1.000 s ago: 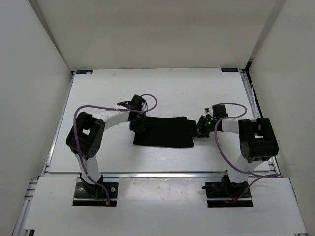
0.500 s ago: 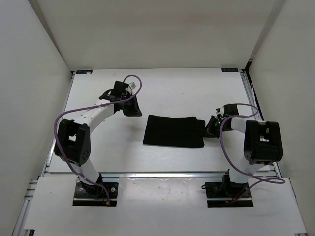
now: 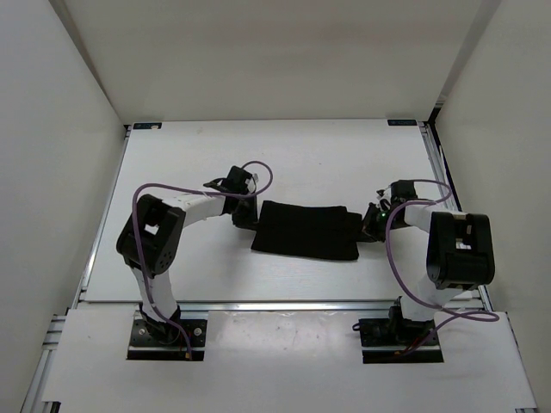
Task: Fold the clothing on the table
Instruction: Fold the skirt
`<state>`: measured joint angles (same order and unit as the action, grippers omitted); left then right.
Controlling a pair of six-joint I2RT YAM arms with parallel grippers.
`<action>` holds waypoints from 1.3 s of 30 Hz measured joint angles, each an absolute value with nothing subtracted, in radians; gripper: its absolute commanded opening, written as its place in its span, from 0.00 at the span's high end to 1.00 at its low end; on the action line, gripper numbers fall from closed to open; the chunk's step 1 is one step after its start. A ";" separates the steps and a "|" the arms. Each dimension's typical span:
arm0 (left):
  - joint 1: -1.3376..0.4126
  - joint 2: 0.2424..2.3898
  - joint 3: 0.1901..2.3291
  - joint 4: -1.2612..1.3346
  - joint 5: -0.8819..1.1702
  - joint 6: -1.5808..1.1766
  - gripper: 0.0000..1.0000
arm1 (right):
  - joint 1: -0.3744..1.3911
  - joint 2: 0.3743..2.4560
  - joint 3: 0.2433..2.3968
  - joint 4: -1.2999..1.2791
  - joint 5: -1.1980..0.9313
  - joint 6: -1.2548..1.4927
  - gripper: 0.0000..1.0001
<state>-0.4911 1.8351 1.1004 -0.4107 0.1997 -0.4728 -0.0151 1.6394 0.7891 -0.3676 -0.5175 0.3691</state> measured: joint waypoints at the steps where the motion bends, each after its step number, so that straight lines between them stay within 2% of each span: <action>1: -0.500 1.837 1.100 -0.399 0.199 -0.476 0.80 | -0.020 1.635 0.789 -0.378 -0.510 0.362 0.99; 13: -0.606 1.850 1.092 -0.334 0.229 -0.510 0.81 | -0.080 1.578 0.875 -0.512 -0.430 0.330 1.00; 23: -0.617 1.854 1.092 -0.334 0.255 -0.518 0.80 | 0.246 1.512 1.027 -0.507 -0.413 0.439 1.00; 32: -0.615 1.855 1.093 -0.336 0.256 -0.521 0.81 | 0.365 1.595 1.036 -0.430 -0.496 0.556 0.99; 39: -0.606 1.855 1.094 -0.337 0.256 -0.521 0.81 | 0.439 1.727 1.159 -0.382 -0.546 0.604 1.00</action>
<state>-0.6064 1.8553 1.0943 -0.3370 0.2562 -0.5213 0.4393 1.7271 1.1595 -0.3824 -0.5461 0.6044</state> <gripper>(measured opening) 0.194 0.019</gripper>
